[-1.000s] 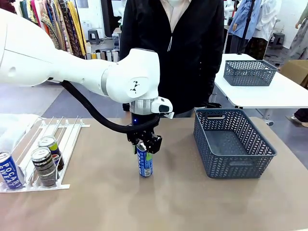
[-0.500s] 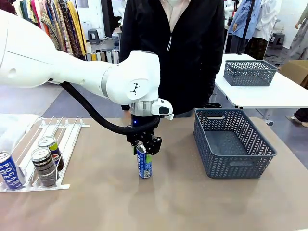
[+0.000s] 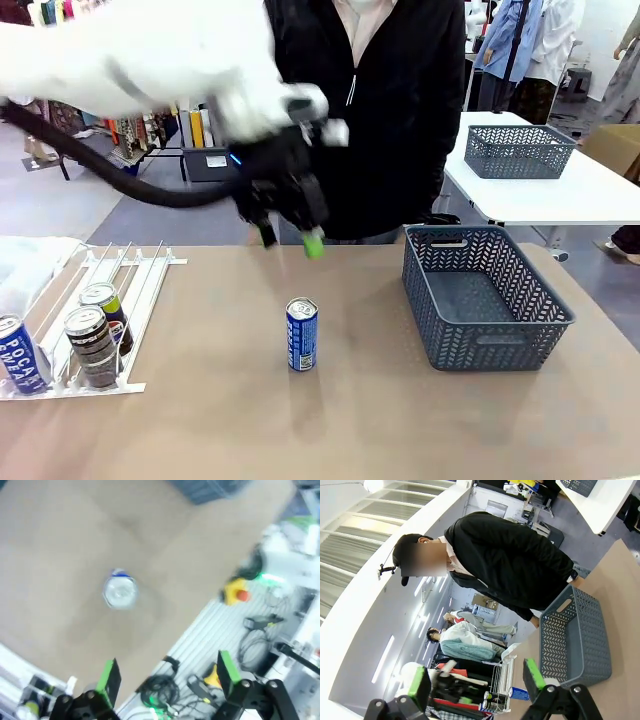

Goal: Retrieve and store the cans from the dispenser.
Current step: Pick up one can from the Automatic Can Dispenser and place it in the middle of the table.

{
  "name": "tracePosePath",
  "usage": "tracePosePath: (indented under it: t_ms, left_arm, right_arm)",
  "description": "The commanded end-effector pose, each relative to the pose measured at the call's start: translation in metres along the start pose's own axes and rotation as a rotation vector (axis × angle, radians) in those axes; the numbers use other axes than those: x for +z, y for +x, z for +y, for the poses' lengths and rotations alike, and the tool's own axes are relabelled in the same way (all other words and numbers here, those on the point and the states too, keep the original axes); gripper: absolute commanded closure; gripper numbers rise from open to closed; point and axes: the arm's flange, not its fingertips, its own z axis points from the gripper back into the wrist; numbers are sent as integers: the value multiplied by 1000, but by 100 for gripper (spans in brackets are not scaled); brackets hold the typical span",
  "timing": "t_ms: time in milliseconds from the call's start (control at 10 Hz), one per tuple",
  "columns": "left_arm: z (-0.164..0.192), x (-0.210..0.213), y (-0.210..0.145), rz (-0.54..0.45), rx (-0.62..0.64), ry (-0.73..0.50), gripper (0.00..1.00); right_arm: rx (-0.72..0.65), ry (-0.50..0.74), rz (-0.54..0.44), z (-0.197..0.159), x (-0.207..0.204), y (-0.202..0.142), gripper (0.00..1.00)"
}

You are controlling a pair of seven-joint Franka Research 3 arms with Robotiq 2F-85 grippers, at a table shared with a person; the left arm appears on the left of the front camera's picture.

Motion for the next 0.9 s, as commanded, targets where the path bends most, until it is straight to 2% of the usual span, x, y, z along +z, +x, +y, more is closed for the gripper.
tracePosePath:
  t_ms: [0, 100, 200, 400, 600, 700, 800]
  left_arm:
    - [48, 62, -81, -125, -20, -185, 0]
    - [78, 95, -123, -211, -15, -294, 0]
    - [121, 126, -179, -319, 4, -409, 0]
    - [195, 147, -289, -614, 281, -503, 0]
    - [239, 119, -401, -929, 564, -596, 0]
    - [251, 101, -433, -1029, 668, -646, 0]
    - [257, 94, -445, -1046, 700, -688, 0]
  right_arm:
    - [28, 26, -14, 2, -3, 3, 0]
    - [28, 26, -14, 2, -3, 3, 0]
    - [28, 26, -14, 2, -3, 3, 0]
    - [28, 26, -14, 2, -3, 3, 0]
    - [28, 26, -14, 2, -3, 3, 0]
    - [28, 26, -14, 2, -3, 3, 0]
    - [28, 26, -14, 2, -3, 3, 0]
